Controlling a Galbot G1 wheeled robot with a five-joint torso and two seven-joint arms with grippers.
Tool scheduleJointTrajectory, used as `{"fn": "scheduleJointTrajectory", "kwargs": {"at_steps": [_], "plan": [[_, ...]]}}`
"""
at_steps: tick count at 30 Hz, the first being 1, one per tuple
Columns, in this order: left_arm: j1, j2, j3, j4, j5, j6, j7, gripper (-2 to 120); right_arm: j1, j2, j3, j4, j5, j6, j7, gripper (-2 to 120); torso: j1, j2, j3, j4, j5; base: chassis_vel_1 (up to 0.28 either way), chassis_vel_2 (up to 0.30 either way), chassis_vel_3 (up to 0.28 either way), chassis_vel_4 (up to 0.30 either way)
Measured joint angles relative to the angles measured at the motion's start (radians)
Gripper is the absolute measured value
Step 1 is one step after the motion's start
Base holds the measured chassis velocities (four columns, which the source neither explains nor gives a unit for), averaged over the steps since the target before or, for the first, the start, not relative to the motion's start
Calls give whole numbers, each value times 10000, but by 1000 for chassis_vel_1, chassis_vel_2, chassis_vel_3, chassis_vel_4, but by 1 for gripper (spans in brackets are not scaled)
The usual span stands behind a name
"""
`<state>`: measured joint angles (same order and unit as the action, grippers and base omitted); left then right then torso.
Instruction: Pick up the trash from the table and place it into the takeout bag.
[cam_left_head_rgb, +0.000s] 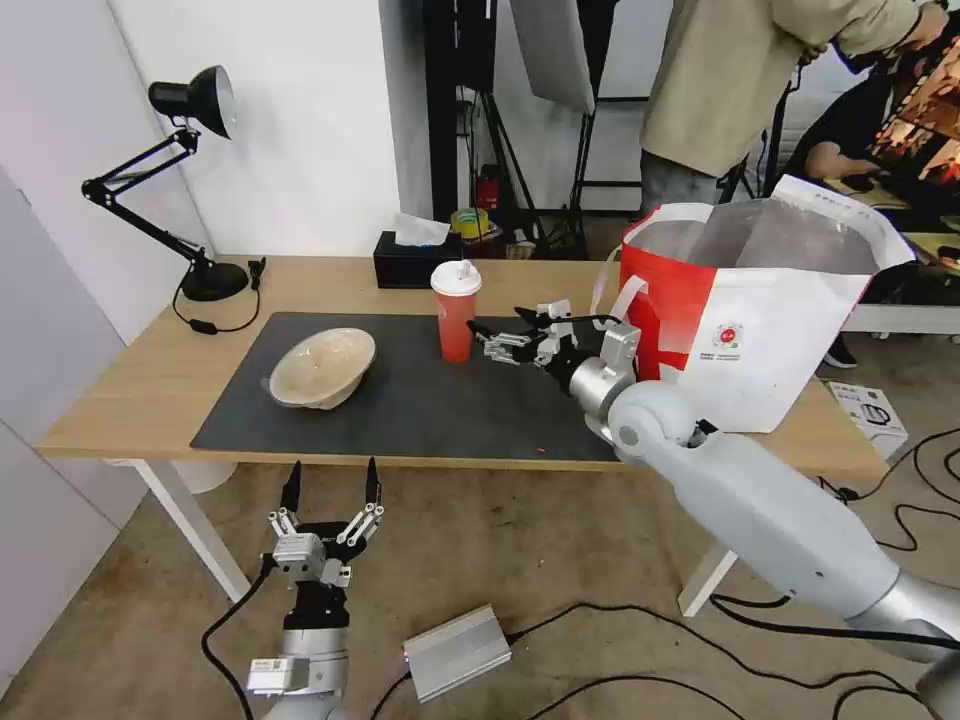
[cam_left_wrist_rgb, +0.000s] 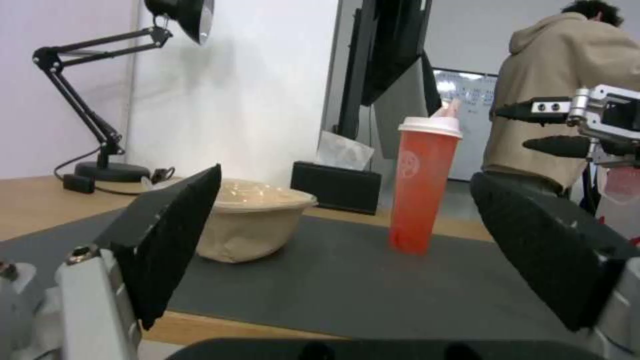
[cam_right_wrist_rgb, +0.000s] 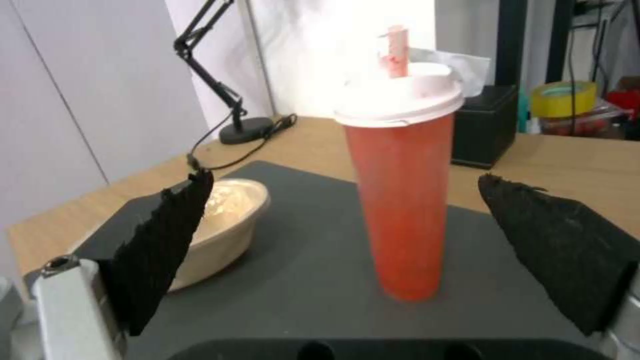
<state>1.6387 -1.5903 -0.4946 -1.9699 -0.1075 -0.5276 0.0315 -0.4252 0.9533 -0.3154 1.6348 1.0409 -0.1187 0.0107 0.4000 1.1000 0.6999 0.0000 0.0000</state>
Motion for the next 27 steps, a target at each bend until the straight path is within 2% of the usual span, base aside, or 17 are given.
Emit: {"fn": "scheduleJointTrajectory", "kwargs": {"at_steps": [8, 27], "plan": [[-100, 17, -17, 97, -44, 1, -1, 100, 66, 191, -128, -129, 13, -10, 4, 100, 0, 0, 0, -1, 0, 0, 0, 0, 0], [-239, 12, -36, 356, -104, -7, -3, 100, 570, 931, -371, -1352, -228, 104, -410, 100, 0, -1, 1, 0, -1, 0, 0, 0, 0]]}}
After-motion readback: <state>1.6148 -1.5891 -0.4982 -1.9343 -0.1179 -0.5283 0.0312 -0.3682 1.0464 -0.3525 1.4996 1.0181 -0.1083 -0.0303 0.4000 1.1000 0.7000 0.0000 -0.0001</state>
